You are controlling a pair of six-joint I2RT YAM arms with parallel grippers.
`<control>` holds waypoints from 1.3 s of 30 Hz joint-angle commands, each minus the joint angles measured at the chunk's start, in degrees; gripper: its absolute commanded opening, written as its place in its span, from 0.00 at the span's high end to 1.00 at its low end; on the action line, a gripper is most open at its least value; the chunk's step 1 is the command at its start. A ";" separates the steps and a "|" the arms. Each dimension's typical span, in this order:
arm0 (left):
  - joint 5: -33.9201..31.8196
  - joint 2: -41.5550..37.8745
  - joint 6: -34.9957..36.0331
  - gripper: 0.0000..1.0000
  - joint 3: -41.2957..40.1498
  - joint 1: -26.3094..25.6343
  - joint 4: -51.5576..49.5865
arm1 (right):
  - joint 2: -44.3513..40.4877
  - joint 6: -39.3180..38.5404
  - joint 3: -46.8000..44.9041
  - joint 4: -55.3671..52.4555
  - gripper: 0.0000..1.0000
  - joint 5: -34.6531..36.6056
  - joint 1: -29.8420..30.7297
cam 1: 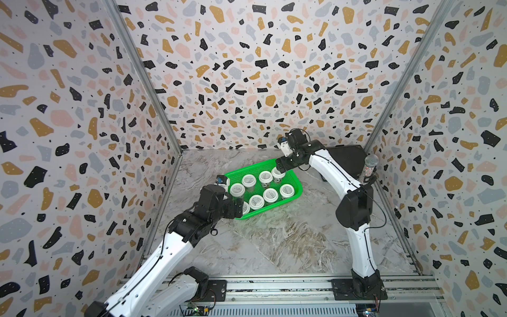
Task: Put the yogurt in the basket
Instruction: Place the yogurt in the basket, then adjust the yogurt in the basket.
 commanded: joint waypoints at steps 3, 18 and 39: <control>-3.40 10.72 -0.61 0.13 6.09 0.42 11.63 | -14.30 1.40 -12.67 6.86 0.14 -2.43 -0.85; -5.27 37.05 -3.29 0.94 19.98 5.29 15.96 | -39.69 7.41 -47.41 16.14 0.14 -6.51 -0.84; -3.96 51.64 -5.02 0.95 30.34 8.48 10.20 | -51.86 7.49 -54.35 13.87 0.12 -3.53 -1.16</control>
